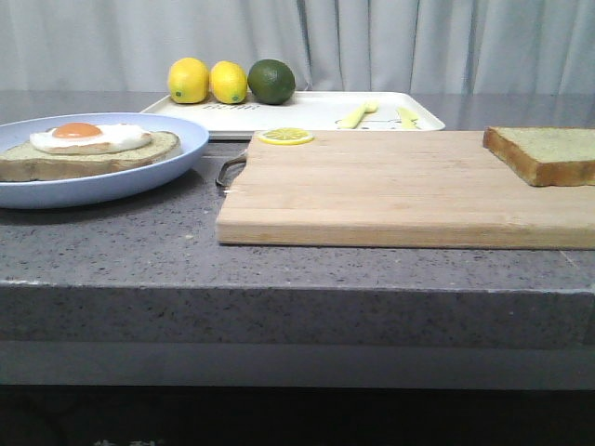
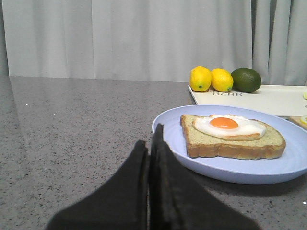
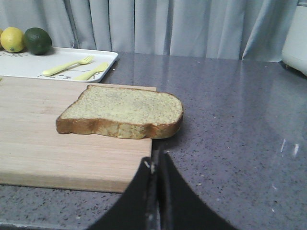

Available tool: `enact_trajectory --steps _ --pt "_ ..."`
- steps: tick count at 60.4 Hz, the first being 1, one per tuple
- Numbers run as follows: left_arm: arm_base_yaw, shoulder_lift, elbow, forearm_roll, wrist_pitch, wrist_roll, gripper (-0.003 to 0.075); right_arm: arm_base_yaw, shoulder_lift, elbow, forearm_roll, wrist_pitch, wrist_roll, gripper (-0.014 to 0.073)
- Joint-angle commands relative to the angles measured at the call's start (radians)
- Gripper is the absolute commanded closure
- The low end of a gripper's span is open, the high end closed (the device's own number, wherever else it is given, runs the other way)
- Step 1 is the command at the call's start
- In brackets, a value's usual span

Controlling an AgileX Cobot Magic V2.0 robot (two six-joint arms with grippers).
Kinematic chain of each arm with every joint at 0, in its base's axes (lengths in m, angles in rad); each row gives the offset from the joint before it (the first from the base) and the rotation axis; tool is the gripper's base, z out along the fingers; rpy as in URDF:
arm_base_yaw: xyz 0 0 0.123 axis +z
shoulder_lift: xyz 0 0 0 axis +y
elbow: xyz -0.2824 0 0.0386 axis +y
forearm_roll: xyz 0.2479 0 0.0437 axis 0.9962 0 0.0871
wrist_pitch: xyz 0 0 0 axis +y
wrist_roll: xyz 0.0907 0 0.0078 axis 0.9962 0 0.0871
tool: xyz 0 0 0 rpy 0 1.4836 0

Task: Place bread and move sandwich to tray

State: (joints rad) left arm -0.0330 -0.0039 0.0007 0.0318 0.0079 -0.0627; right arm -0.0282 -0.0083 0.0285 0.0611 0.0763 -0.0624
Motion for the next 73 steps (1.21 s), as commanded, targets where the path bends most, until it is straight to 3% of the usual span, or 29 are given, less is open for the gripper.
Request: enact_trajectory --steps 1,73 --pt "0.002 -0.023 0.007 -0.005 -0.080 -0.006 0.0738 -0.006 -0.024 -0.005 -0.001 -0.085 -0.001 0.0661" --pt "0.002 -0.023 0.007 -0.005 -0.105 -0.006 0.0738 -0.006 -0.024 -0.005 -0.002 -0.099 -0.001 0.0661"
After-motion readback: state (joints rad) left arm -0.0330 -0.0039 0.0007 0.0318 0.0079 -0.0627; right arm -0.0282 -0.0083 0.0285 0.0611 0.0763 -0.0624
